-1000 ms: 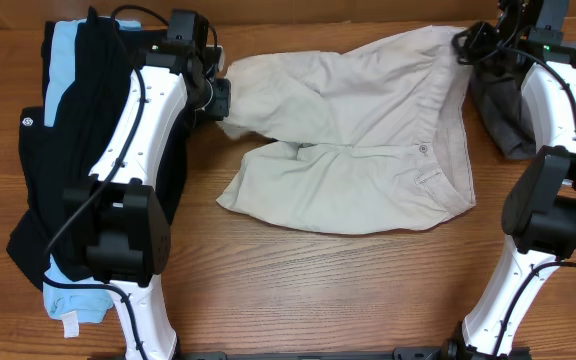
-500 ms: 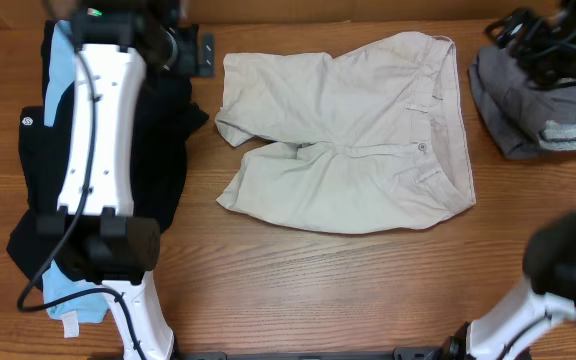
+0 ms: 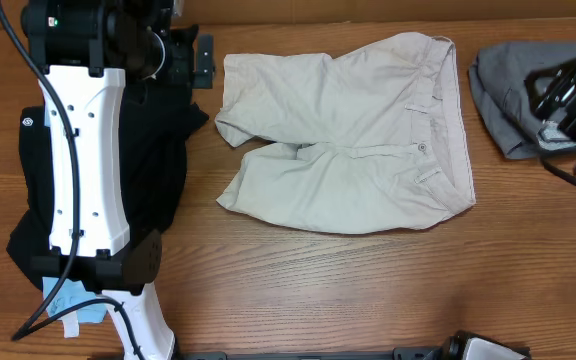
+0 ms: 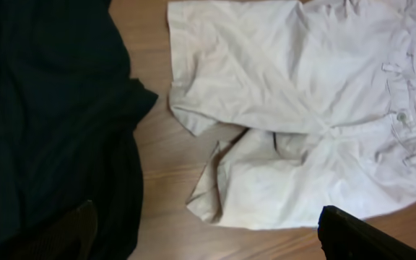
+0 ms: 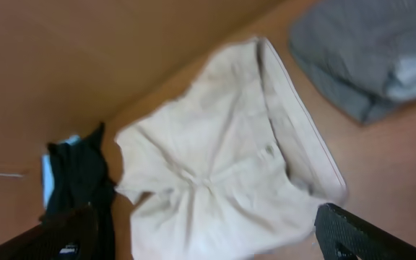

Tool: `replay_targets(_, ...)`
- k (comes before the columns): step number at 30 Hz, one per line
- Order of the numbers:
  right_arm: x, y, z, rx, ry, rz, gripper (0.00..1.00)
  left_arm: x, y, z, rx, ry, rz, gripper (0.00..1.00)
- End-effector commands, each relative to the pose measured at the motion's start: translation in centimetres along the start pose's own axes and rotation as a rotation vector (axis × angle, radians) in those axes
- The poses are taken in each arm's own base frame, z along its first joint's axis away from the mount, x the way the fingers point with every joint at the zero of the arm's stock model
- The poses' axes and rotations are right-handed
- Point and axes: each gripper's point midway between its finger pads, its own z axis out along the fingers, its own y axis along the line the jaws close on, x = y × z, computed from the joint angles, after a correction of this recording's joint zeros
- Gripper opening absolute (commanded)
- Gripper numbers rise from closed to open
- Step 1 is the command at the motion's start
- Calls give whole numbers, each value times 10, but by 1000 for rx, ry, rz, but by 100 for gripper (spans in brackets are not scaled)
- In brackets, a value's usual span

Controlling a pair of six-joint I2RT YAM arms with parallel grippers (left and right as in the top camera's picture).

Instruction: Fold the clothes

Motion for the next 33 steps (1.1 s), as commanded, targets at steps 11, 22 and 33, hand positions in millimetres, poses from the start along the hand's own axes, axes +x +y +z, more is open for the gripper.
replay_targets(11, 69, -39, -11, 160, 119, 98, 100, 117, -8, 22, -111, 303, -78, 100)
replay_targets(22, 142, -100, 106, 210, 385, 271, 100, 225, 1, 154, -36, 538, -240, 100)
replay_targets(33, 176, -137, 174, 205, 354, 345, 93, 240, 11, 226, -8, 356, -335, 87)
